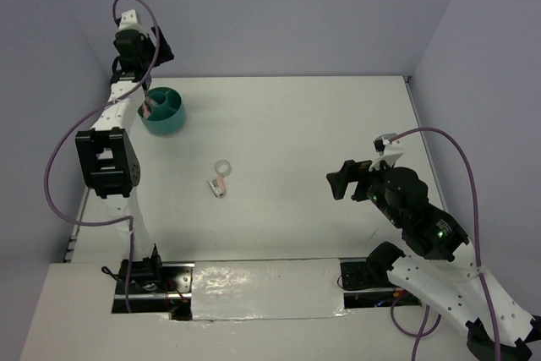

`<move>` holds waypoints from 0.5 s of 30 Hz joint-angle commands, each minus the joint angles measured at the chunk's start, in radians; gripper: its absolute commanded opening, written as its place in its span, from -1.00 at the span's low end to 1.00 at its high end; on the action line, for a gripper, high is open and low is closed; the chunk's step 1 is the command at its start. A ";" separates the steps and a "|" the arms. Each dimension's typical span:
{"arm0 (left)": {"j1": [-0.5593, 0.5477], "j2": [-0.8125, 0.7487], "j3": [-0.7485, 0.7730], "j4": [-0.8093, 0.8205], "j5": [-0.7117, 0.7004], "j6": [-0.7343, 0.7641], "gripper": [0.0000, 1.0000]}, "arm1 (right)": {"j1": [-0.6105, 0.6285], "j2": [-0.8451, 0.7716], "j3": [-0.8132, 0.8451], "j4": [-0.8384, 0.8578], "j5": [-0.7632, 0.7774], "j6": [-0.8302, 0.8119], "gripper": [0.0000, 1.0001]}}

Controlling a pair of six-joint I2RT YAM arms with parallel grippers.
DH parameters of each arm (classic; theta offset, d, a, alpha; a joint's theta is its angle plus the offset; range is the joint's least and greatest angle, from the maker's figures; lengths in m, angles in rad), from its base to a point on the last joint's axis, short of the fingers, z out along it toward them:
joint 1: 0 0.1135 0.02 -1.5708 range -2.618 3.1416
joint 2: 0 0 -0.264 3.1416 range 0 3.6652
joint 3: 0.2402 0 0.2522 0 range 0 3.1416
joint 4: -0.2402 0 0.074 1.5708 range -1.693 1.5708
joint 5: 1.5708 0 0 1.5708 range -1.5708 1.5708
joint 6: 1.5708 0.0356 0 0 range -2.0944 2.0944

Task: Sort the stationery into containers
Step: Place the stationery in the storage box.

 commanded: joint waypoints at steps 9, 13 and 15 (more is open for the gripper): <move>-0.298 -0.328 -0.018 -0.576 -0.142 -0.117 0.99 | 0.001 0.018 0.004 0.030 0.040 0.000 0.99; -0.420 -0.521 -0.360 -0.498 -0.162 -0.171 0.94 | 0.000 0.040 0.000 0.036 0.026 0.003 0.99; -0.431 -0.575 -0.566 -0.405 -0.107 -0.196 0.81 | 0.000 0.049 -0.005 0.040 -0.003 0.007 0.99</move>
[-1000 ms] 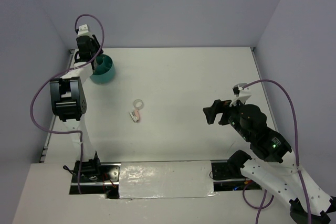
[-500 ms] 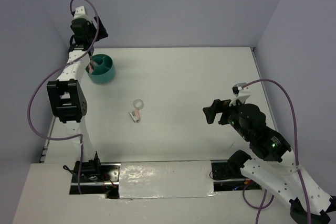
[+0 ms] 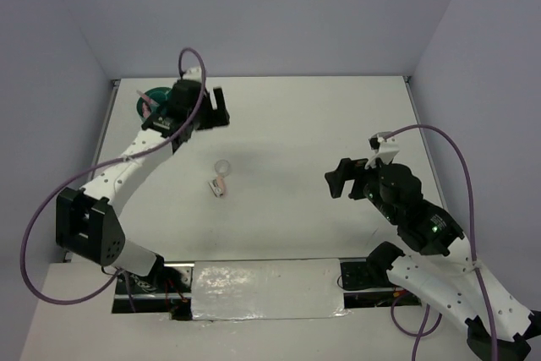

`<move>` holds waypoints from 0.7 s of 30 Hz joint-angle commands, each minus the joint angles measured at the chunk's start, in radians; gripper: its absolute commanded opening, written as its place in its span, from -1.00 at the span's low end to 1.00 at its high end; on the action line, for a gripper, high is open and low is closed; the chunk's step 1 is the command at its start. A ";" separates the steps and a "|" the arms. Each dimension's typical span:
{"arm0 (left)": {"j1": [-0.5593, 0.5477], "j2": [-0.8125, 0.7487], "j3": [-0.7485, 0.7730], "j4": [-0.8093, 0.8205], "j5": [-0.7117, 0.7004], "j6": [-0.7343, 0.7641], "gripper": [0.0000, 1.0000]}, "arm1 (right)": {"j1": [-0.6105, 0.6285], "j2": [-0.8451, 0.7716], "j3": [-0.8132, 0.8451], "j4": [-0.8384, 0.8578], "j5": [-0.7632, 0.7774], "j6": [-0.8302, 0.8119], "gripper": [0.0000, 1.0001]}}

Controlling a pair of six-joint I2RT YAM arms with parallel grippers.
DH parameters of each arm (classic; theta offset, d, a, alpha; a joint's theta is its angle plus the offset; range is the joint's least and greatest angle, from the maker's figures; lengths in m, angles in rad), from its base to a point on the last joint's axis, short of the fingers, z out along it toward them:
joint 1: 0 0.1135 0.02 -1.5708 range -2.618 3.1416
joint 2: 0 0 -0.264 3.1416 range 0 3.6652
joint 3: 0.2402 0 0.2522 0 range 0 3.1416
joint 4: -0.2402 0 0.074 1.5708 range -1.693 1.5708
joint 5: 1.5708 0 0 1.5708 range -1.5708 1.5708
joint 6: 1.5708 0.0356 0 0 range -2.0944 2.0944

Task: Sort the stationery into containers
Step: Pick up the stationery from the center of the board.

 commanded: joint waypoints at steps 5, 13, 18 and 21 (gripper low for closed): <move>-0.003 -0.054 -0.405 0.085 0.102 -0.075 0.55 | 0.000 0.046 -0.032 0.068 -0.096 0.039 0.99; -0.014 -0.213 -0.597 0.128 0.009 -0.167 0.76 | 0.007 0.317 -0.091 0.295 -0.196 0.136 0.90; -0.012 -0.380 -0.617 0.024 -0.092 -0.242 0.77 | 0.059 0.703 0.082 0.388 -0.147 0.151 0.88; -0.012 -0.527 -0.636 -0.052 -0.164 -0.282 0.80 | 0.095 0.965 0.286 0.349 -0.099 0.147 0.84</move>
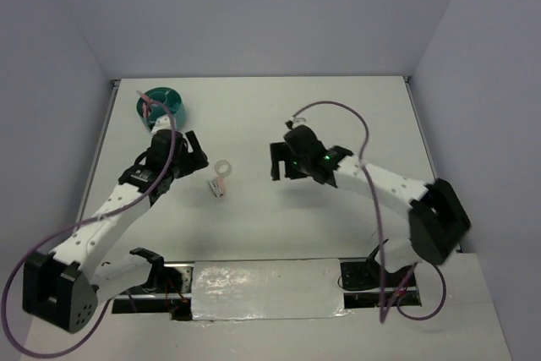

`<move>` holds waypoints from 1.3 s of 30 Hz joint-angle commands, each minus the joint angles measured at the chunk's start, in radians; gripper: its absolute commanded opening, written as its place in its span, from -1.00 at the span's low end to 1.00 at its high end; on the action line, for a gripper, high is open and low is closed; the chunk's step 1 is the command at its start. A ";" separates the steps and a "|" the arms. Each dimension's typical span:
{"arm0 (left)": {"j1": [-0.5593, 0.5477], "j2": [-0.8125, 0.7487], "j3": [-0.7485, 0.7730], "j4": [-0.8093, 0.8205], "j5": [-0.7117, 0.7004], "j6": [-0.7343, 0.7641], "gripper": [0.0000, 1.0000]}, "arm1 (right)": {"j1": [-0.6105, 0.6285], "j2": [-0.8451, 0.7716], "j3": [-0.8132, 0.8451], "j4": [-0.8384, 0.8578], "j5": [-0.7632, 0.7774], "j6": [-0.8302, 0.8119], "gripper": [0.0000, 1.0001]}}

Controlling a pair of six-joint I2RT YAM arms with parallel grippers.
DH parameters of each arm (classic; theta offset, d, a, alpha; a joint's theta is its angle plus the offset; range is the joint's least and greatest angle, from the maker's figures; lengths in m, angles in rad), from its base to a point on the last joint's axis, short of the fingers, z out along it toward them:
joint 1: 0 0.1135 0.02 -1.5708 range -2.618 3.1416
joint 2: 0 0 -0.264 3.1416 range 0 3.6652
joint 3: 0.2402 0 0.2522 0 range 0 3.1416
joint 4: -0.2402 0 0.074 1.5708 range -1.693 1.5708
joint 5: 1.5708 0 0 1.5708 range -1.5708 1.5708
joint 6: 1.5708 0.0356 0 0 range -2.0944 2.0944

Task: Sort the stationery into containers
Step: Pick up the stationery from the center of the board.

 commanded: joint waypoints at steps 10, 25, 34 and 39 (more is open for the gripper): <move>0.011 -0.322 0.157 -0.290 -0.094 0.113 0.90 | 0.136 0.732 0.742 -0.130 0.133 0.058 0.65; 0.011 -0.393 0.075 -0.269 -0.043 0.187 0.98 | 0.162 0.888 0.858 -0.140 0.138 0.091 0.35; 0.011 -0.402 0.069 -0.267 -0.044 0.186 0.98 | 0.160 0.970 0.951 -0.157 0.077 0.078 0.27; 0.011 -0.398 0.071 -0.264 -0.043 0.189 0.99 | 0.162 0.978 0.923 -0.149 0.081 0.088 -0.01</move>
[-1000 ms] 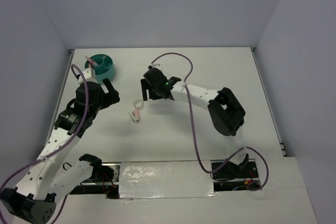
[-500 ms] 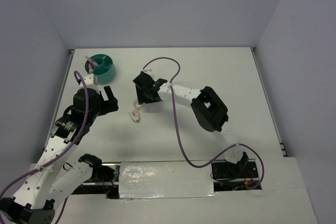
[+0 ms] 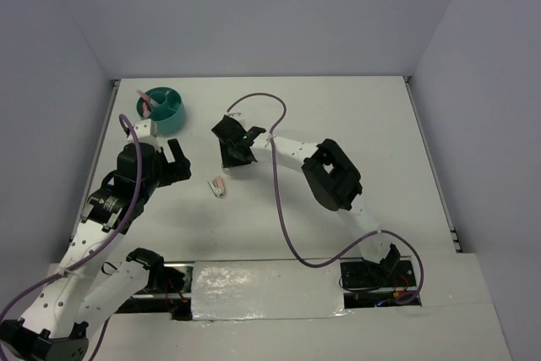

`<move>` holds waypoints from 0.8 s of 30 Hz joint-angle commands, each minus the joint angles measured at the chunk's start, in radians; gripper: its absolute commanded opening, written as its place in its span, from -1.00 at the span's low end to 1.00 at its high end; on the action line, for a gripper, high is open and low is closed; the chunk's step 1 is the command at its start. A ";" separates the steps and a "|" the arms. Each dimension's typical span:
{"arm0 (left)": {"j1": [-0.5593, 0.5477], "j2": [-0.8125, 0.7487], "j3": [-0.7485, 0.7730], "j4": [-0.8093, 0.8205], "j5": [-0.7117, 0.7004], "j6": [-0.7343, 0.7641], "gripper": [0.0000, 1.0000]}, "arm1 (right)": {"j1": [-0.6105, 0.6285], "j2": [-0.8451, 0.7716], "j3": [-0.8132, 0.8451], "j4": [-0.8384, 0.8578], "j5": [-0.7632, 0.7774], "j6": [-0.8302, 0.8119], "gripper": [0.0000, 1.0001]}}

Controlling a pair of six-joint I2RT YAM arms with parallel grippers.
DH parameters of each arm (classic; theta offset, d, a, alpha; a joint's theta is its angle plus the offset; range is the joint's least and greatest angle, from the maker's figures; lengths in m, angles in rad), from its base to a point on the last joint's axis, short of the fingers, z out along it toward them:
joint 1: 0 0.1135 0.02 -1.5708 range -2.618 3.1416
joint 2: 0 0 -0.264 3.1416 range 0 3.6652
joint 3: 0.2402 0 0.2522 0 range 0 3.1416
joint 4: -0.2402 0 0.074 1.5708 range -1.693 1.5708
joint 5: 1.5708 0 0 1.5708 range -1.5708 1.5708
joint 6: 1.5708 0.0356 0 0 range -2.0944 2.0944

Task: Sort the stationery into containers
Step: Pick up the stationery from the center of the board.

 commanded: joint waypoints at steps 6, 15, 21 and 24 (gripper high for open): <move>0.006 0.003 0.002 0.028 0.015 0.018 0.99 | -0.002 0.021 -0.001 -0.019 -0.016 0.015 -0.53; 0.004 0.126 -0.100 0.259 0.338 -0.161 0.98 | -0.019 -0.313 -0.326 0.188 0.098 0.173 -1.00; -0.025 0.301 -0.082 0.459 0.498 -0.218 0.76 | -0.021 -0.521 -0.516 0.310 0.000 0.213 -1.00; -0.042 0.340 -0.077 0.505 0.524 -0.238 0.73 | -0.017 -0.585 -0.562 0.336 -0.016 0.208 -1.00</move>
